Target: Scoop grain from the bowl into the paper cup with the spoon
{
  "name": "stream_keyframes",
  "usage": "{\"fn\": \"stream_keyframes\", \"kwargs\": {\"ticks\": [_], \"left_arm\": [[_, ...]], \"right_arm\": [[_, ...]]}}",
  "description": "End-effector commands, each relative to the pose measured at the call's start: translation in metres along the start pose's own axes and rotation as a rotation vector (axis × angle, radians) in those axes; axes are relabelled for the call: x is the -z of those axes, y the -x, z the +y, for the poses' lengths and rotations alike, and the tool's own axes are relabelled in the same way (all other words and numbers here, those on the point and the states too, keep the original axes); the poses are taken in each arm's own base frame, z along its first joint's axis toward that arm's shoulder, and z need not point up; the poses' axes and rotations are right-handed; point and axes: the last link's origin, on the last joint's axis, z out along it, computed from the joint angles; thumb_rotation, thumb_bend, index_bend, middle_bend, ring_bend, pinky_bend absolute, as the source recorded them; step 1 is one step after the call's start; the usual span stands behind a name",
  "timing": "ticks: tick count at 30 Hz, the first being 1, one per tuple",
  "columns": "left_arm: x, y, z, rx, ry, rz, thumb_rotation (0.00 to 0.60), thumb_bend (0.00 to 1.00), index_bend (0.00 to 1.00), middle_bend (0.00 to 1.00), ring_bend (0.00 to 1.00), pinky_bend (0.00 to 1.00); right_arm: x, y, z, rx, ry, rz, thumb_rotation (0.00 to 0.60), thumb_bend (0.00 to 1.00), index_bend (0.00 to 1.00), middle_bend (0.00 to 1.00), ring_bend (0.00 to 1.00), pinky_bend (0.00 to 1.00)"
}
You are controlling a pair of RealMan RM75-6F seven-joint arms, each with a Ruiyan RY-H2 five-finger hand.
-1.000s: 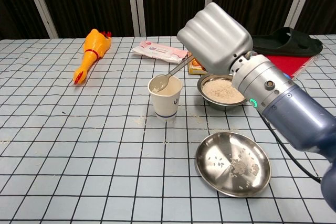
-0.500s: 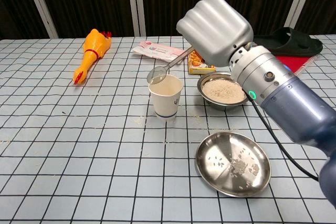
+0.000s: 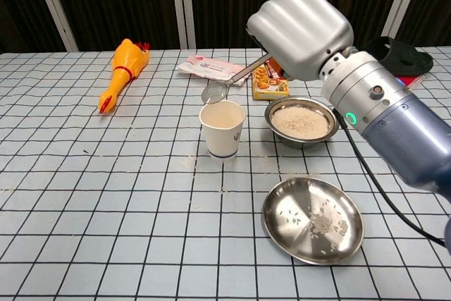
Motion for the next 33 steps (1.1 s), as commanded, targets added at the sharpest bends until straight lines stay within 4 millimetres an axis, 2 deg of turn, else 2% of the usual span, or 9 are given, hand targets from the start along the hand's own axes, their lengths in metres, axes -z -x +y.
{"fn": "stream_keyframes", "kwargs": {"ticks": [1,6,11,21,30,33], "left_arm": [[0.0,0.0,0.0,0.003,0.0,0.001,0.6,0.0,0.0,0.0,0.0,0.0],[0.0,0.0,0.0,0.002,-0.001,0.0,0.6,0.0,0.0,0.0,0.0,0.0],[0.001,-0.001,0.0,-0.007,0.003,0.01,0.6,0.0,0.0,0.0,0.0,0.0],[0.003,0.0,0.0,-0.017,0.002,0.033,0.6,0.0,0.0,0.0,0.0,0.0],[0.003,0.001,0.0,-0.026,-0.003,0.038,0.6,0.0,0.0,0.0,0.0,0.0],[0.002,0.001,0.0,-0.027,-0.004,0.036,0.6,0.0,0.0,0.0,0.0,0.0]], "right_arm": [[0.007,-0.004,0.014,-0.073,0.046,-0.053,0.6,0.75,0.71,0.93,1.0,1.0],[0.029,-0.004,0.032,-0.121,0.075,-0.13,0.6,0.75,0.71,0.93,1.0,1.0],[0.067,0.003,0.04,-0.143,0.054,-0.224,0.6,0.75,0.71,0.93,1.0,1.0],[0.137,0.015,0.019,-0.18,-0.049,-0.396,0.6,0.75,0.71,0.93,1.0,1.0],[0.146,0.021,0.021,-0.155,-0.032,-0.433,0.6,0.75,0.71,0.93,1.0,1.0],[0.15,0.023,0.023,-0.134,-0.032,-0.451,0.6,0.75,0.65,0.93,1.0,1.0]]}}
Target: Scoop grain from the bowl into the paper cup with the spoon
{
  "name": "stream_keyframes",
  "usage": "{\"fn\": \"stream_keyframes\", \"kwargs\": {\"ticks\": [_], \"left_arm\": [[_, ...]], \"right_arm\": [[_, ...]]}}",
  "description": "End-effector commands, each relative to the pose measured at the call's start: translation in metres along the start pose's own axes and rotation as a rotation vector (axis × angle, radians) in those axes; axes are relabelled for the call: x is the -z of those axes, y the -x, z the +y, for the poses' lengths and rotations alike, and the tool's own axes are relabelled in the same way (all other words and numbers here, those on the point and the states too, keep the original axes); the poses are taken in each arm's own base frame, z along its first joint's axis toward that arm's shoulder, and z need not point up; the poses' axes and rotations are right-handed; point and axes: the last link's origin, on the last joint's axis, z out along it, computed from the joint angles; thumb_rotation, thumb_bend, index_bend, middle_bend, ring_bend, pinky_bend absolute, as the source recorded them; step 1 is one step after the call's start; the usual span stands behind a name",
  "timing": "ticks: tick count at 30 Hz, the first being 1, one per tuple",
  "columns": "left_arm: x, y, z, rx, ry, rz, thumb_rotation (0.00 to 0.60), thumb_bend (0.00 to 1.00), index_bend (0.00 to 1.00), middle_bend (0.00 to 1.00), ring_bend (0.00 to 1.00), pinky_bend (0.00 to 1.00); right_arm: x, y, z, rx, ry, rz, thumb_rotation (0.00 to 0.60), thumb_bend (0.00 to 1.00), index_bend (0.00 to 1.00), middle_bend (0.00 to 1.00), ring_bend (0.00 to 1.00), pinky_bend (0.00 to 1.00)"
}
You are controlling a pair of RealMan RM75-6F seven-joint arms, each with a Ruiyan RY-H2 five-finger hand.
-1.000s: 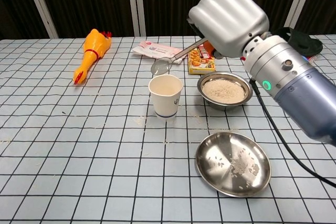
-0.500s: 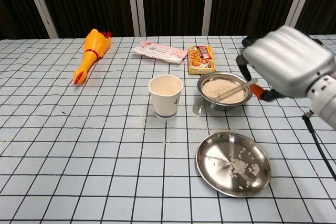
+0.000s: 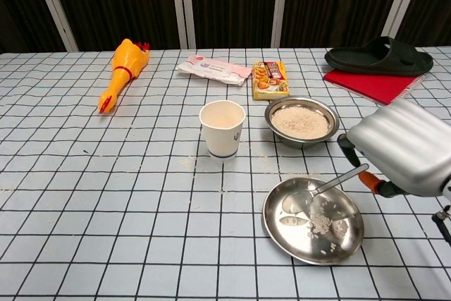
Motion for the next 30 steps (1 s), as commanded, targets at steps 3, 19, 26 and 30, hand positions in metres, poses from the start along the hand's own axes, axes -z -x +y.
{"fn": "stream_keyframes", "kwargs": {"ticks": [3,19,26,30], "left_arm": [[0.0,0.0,0.0,-0.002,0.001,-0.001,0.6,0.0,0.0,0.0,0.0,0.0],[0.0,0.0,-0.001,-0.012,-0.006,0.004,0.6,0.0,0.0,0.0,0.0,0.0],[0.001,0.001,0.0,-0.028,0.008,0.019,0.6,0.0,0.0,0.0,0.0,0.0],[0.002,0.001,0.0,-0.052,0.026,0.034,0.6,0.0,0.0,0.0,0.0,0.0]], "right_arm": [[0.004,0.003,0.002,0.022,0.007,-0.029,0.6,0.68,0.55,0.93,1.0,1.0],[0.011,0.001,0.016,0.051,0.033,-0.022,0.6,0.48,0.3,0.89,0.98,1.0],[0.028,-0.009,0.067,-0.003,0.119,-0.014,0.6,0.48,0.14,0.47,0.58,0.78],[0.054,-0.005,0.102,-0.11,0.184,-0.099,0.6,0.46,0.01,0.12,0.2,0.48]]}}
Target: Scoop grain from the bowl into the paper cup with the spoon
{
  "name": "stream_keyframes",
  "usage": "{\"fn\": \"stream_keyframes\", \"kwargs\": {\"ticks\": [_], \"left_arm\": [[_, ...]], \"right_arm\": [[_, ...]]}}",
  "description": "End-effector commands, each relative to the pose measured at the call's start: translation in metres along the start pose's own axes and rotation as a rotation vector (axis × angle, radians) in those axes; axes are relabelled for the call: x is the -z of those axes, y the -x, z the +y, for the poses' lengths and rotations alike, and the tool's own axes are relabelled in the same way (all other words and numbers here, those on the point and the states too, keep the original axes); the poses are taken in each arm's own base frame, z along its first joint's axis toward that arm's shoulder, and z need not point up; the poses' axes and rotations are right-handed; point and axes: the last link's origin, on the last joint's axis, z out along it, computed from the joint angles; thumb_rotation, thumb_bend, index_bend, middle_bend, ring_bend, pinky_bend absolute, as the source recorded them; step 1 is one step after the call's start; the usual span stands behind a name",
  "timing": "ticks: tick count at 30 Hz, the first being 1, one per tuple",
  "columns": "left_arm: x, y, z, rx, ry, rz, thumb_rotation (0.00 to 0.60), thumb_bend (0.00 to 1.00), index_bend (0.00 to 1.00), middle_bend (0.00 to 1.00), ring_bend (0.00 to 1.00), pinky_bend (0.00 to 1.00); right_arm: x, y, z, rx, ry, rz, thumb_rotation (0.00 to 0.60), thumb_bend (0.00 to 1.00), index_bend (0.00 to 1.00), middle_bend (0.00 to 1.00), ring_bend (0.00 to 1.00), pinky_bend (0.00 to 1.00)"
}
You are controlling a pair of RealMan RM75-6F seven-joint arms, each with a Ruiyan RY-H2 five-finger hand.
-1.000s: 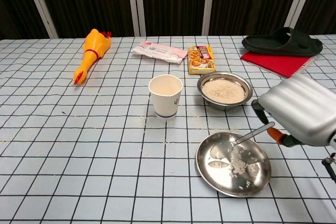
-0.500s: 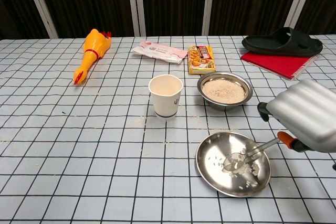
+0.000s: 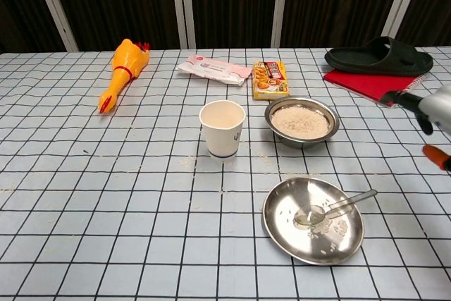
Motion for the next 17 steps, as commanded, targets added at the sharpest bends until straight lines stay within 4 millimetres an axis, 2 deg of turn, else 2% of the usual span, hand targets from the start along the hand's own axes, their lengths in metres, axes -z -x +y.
{"fn": "stream_keyframes", "kwargs": {"ticks": [1,3,7,12,17], "left_arm": [[0.001,0.0,0.001,-0.024,0.014,0.019,0.6,0.0,0.0,0.0,0.0,0.0],[0.001,0.0,0.001,-0.039,0.022,0.036,0.6,0.0,0.0,0.0,0.0,0.0],[0.002,0.0,0.001,-0.075,0.033,0.073,0.6,0.0,0.0,0.0,0.0,0.0],[0.003,0.001,0.0,-0.088,0.031,0.098,0.6,0.0,0.0,0.0,0.0,0.0],[0.003,0.001,0.0,-0.086,0.036,0.109,0.6,0.0,0.0,0.0,0.0,0.0]], "right_arm": [[0.027,0.003,0.042,-0.117,0.069,-0.084,0.6,0.45,0.0,0.07,0.14,0.43],[0.037,0.004,0.056,-0.155,0.078,-0.092,0.6,0.41,0.0,0.0,0.03,0.32],[0.06,0.006,0.081,-0.256,0.109,-0.086,0.6,0.3,0.0,0.0,0.0,0.2],[0.075,0.004,0.097,-0.375,0.146,-0.066,0.6,0.25,0.0,0.0,0.0,0.15],[0.076,0.003,0.104,-0.355,0.128,-0.005,0.6,0.25,0.0,0.0,0.0,0.14]]}}
